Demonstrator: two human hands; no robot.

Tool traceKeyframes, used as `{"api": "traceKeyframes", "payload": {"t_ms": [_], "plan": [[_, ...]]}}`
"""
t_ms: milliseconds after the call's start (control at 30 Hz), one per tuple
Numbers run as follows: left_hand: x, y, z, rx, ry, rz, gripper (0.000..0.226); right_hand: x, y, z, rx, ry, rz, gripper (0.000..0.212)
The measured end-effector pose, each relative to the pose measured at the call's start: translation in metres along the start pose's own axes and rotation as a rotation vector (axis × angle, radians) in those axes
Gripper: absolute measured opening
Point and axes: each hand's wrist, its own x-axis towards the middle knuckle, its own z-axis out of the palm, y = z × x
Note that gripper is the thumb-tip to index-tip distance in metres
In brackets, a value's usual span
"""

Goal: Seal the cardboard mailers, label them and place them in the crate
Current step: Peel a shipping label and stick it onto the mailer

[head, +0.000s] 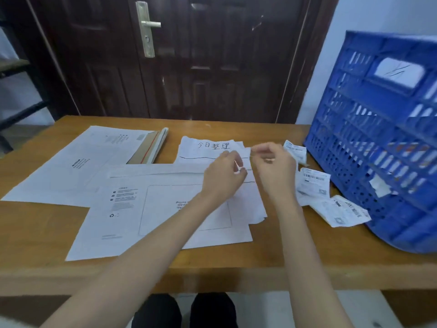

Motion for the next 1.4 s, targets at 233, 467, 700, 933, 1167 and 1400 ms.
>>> {"api": "traceKeyframes", "payload": {"t_ms": [233, 467, 700, 933, 1167, 1400], "plan": [[-0.003, 0.046, 0.051, -0.123, -0.187, -0.139, 0.047, -0.001, 0.058, -0.073, -0.450, 0.232, 0.279, 0.031], [0.003, 0.060, 0.076, 0.064, -0.123, -0.138, 0.049, -0.009, 0.077, -0.091, -0.536, 0.056, 0.390, 0.030], [0.008, 0.051, 0.081, 0.039, -0.022, 0.021, 0.021, -0.012, 0.082, -0.086, -0.379, 0.308, 0.208, 0.019], [-0.003, 0.062, 0.081, -0.190, -0.037, 0.332, 0.010, -0.006, 0.069, -0.085, -0.208, 0.419, 0.158, 0.004], [-0.015, 0.066, 0.074, -0.431, -0.139, 0.192, 0.012, -0.005, 0.055, -0.082, -0.118, 0.383, 0.135, 0.005], [-0.008, 0.047, 0.014, -0.920, 0.065, -0.113, 0.010, -0.011, 0.028, -0.031, -0.117, 0.209, -0.080, 0.006]]}}
